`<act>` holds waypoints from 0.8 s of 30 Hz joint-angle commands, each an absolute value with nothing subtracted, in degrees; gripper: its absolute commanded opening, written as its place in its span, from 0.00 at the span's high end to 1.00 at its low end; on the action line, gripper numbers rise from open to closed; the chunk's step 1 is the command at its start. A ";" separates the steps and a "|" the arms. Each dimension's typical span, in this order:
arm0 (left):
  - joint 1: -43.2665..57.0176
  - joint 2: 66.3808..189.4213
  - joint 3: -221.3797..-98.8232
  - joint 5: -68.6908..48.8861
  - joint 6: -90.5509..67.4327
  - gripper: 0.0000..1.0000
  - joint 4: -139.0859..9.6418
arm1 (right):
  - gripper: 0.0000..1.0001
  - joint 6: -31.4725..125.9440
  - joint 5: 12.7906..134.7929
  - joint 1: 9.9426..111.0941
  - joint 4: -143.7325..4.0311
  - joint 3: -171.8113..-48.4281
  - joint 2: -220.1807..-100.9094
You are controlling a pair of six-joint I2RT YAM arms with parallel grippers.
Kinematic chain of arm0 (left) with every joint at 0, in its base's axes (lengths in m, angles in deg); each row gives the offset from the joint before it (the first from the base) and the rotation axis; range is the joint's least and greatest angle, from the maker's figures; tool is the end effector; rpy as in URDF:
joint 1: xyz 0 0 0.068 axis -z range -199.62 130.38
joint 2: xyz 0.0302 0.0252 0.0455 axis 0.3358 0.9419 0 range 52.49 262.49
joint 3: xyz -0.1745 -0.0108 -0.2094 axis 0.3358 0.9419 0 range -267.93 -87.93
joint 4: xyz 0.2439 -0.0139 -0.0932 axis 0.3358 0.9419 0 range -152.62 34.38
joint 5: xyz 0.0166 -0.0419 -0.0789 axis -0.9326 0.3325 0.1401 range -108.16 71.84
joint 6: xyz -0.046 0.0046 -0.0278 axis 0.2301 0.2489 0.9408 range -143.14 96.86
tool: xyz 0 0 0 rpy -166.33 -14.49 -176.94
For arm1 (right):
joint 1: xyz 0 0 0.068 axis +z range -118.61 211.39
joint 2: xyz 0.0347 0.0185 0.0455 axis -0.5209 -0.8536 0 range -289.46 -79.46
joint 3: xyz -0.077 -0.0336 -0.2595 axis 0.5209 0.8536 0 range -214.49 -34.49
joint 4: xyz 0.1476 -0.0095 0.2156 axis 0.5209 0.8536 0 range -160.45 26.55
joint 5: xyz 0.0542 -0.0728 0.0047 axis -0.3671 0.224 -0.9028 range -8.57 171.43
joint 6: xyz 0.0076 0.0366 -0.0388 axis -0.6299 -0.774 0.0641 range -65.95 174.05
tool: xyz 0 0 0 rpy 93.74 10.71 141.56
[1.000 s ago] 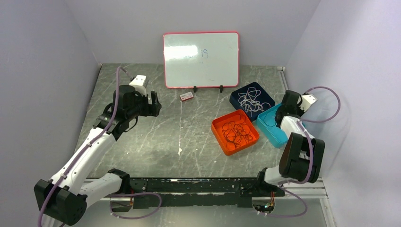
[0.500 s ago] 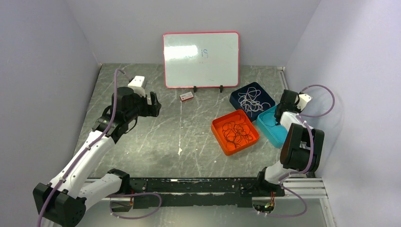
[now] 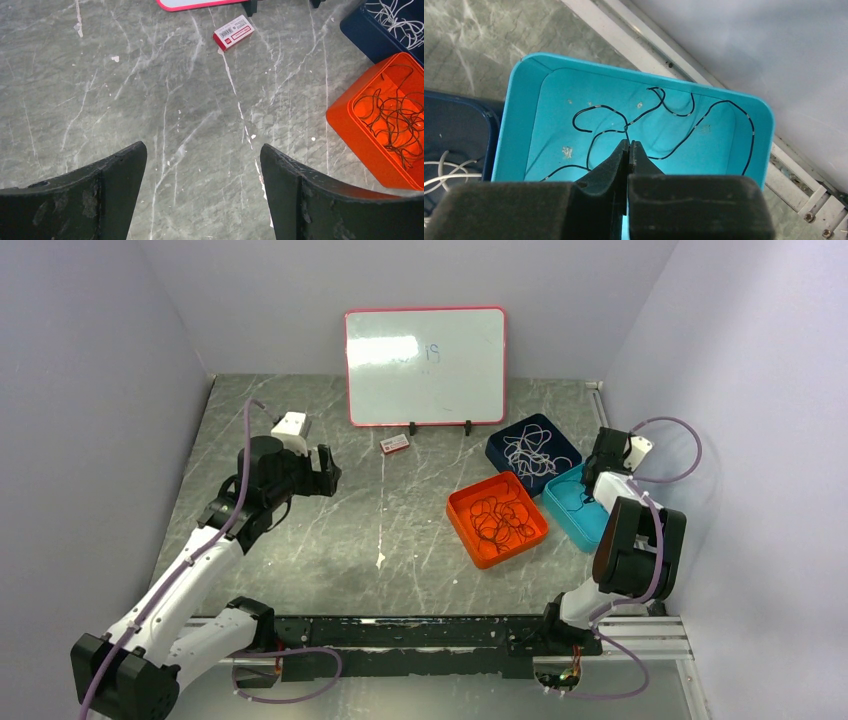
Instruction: Untangle the cables
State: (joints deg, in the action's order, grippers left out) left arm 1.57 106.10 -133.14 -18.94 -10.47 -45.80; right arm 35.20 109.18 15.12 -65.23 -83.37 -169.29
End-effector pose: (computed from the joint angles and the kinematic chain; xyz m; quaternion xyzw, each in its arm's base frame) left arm 0.1993 -0.0768 0.3028 0.0591 0.8423 -0.1505 0.5141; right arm 0.2992 -0.1047 0.1861 0.3571 0.8317 -0.2143 0.3673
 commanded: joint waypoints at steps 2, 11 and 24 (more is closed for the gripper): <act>1.21 105.03 -132.83 -16.99 -10.48 0.12 -49.13 | 0.96 34.81 105.63 15.15 -63.16 -84.96 -170.42; 1.18 104.61 -133.06 -17.24 -10.75 0.11 -47.01 | 0.91 33.76 104.53 15.26 -64.09 -83.44 -171.09; 1.19 105.65 -135.47 -18.95 -11.51 0.11 -44.70 | 0.56 34.05 106.23 15.30 -62.66 -84.47 -164.03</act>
